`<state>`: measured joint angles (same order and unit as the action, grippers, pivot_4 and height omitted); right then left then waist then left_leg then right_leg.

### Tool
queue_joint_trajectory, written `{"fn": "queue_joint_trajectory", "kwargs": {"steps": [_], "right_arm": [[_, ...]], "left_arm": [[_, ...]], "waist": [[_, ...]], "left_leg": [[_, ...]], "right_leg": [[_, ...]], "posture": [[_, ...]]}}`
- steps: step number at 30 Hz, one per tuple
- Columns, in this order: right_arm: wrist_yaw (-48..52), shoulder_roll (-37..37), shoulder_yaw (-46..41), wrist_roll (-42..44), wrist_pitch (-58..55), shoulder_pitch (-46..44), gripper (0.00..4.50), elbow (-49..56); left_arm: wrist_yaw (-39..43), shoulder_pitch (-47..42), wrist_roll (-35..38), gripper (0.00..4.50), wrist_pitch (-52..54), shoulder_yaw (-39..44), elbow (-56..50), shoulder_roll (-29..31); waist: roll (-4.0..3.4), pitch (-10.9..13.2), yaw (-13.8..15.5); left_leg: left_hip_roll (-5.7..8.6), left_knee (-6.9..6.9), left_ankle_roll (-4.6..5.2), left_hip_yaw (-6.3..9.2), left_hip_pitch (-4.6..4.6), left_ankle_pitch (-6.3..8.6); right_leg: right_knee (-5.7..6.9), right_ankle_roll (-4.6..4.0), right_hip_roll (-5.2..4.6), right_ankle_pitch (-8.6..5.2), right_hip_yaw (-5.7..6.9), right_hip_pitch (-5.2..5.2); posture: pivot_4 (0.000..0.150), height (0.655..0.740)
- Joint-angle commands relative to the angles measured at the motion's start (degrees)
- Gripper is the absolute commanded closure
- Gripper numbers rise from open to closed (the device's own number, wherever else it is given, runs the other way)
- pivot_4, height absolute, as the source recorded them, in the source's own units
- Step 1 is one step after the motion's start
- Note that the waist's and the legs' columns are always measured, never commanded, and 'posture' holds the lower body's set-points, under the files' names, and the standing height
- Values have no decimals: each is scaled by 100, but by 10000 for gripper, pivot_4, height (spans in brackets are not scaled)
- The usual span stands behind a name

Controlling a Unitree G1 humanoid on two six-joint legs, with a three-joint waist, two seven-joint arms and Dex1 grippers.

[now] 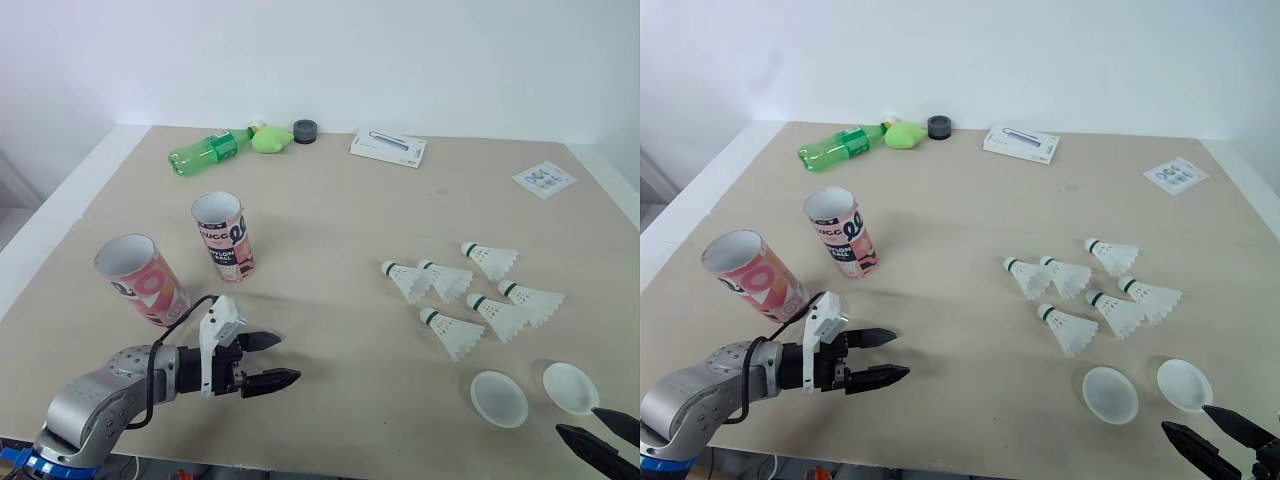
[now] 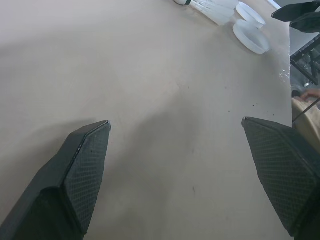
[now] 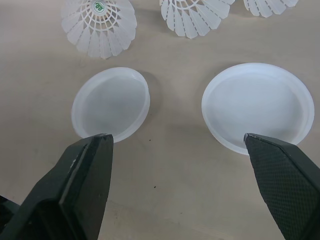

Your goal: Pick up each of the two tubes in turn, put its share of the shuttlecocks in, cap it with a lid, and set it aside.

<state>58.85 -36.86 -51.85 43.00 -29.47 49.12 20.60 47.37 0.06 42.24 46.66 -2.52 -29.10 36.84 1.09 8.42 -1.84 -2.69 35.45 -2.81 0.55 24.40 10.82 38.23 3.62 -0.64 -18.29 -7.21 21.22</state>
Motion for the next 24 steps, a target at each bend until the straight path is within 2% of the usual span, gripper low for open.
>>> {"fn": "queue_joint_trajectory", "kwargs": {"steps": [1, 13, 18, 21, 24], "right_arm": [[61, -56, -67, 22, 3, -3, 0, 22], [26, 20, -148, 120, -8, 16, 0, 286], [-2, -98, -152, 138, -17, -9, 0, 688], [135, -602, -249, 657, -220, -302, 0, 1439], [249, -1399, 133, 1111, -483, -1016, 0, 1744]], "left_arm": [[-1, -18, 76, 1420, -145, 94, -94, -75], [400, -307, -396, 1420, -803, -287, 313, -121], [665, -357, -279, 1420, -917, -223, 479, -165], [823, -258, -143, 1420, -1051, -43, 603, -230], [806, 113, -137, 1420, -1285, 228, 545, -269]], "waist": [[0, 0, 0], [0, 0, 0], [-1, -1, 0], [-7, 0, -29], [-5, 1, -41]], "left_leg": [[0, 0, 0, 0, 0, 0], [1, 1, 0, 0, 0, 0], [0, 1, 0, 0, -1, 0], [-1, 2, 0, -3, -3, 0], [-3, 6, 4, 2, -7, -3]], "right_leg": [[0, 0, 0, 0, 0, 0], [0, 1, 0, 1, 0, -1], [0, 1, 2, 2, -1, -2], [1, 2, 3, 5, -2, -2], [3, 4, 10, 12, -2, -8]], "posture": [[1500, 7294], [1500, 7294], [1500, 7294], [1500, 7294], [1500, 7294]]}}
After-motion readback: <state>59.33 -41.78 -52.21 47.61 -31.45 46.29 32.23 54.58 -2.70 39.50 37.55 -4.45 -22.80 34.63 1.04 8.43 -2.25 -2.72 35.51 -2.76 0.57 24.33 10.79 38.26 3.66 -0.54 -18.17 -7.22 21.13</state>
